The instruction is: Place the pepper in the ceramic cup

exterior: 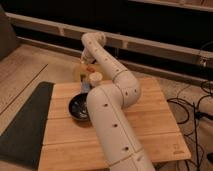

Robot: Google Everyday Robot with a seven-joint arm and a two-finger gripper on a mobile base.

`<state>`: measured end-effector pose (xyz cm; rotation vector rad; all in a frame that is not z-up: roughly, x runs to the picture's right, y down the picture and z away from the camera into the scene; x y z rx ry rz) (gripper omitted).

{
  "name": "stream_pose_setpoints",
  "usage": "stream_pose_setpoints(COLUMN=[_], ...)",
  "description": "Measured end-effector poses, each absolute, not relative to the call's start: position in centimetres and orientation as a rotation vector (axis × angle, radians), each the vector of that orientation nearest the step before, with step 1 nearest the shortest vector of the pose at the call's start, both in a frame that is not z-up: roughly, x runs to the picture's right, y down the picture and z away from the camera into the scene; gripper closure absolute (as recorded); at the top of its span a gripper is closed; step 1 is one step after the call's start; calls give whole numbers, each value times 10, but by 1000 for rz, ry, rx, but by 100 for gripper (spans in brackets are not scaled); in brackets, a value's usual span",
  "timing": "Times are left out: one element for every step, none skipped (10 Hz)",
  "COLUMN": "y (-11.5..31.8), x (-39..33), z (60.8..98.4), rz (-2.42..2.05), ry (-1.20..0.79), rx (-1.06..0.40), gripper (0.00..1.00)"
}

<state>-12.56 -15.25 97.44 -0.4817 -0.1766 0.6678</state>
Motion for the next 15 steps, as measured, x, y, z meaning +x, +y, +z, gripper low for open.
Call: stream_pose_setpoints(y=[-146, -139, -128, -117, -110, -105, -102, -101, -102, -107, -109, -110, -110, -107, -107], x=[-128, -129, -128, -125, -122, -115, -105, -93, -84, -77, -78, -80, -82, -87, -91], z=[970, 965, 960, 953, 948, 943, 939, 935, 933, 929, 926, 924, 923, 924, 924], rz=[665, 665, 664, 665, 667, 673, 681, 690, 696, 693, 686, 676, 670, 656, 651], ry=[-184, -193, -196, -196, -196, -193, -185, -174, -165, -156, -154, -153, -155, -160, -167], rx=[-486, -489, -493, -488, -482, -468, -446, -418, -394, -363, -346, -333, -327, -323, -321], gripper=[100, 100, 100, 100, 100, 100, 100, 100, 100, 100, 100, 100, 100, 100, 100])
